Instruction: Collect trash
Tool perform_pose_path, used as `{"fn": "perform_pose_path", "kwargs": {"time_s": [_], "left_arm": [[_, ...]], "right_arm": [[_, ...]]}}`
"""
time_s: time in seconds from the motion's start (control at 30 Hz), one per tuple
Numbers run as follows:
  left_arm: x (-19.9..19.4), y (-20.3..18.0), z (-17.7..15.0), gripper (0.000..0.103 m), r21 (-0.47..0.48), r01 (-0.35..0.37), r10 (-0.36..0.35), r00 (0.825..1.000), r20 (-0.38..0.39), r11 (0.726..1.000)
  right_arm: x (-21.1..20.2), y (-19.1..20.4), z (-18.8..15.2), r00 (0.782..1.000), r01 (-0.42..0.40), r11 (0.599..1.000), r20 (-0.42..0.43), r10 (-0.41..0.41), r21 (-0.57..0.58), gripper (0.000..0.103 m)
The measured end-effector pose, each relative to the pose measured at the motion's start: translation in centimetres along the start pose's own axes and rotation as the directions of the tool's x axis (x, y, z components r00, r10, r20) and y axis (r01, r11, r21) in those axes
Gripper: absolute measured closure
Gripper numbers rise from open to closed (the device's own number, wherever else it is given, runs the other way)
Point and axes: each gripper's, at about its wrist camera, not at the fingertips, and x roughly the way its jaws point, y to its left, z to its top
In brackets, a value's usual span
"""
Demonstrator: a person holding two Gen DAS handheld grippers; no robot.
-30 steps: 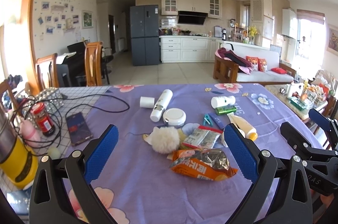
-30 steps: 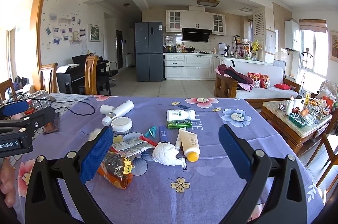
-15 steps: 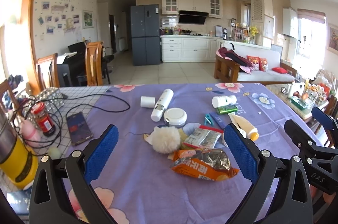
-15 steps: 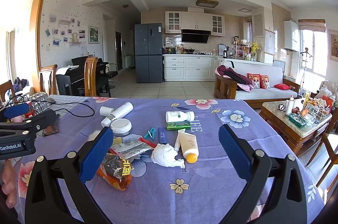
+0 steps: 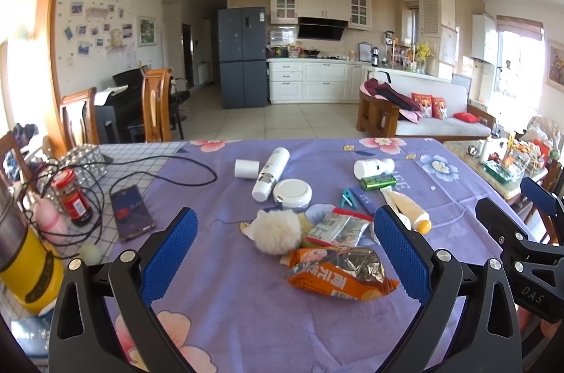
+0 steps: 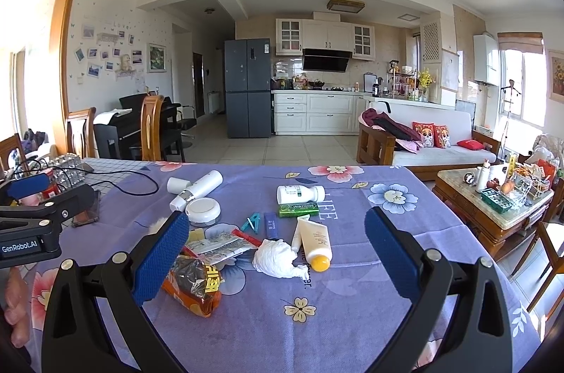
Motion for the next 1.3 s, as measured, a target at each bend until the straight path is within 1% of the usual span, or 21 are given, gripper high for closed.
{"fn": "perform_pose_path", "kwargs": {"time_s": [1.3], "left_arm": [[0.6, 0.2, -0.6, 0.004, -0.007, 0.025, -0.025, 1.0, -0.017, 1.0]], "right_arm": [[0.4, 0.1, -1.1, 1.0, -0.003, 1.0, -0.02, 0.004, 0.006, 0.004]]}}
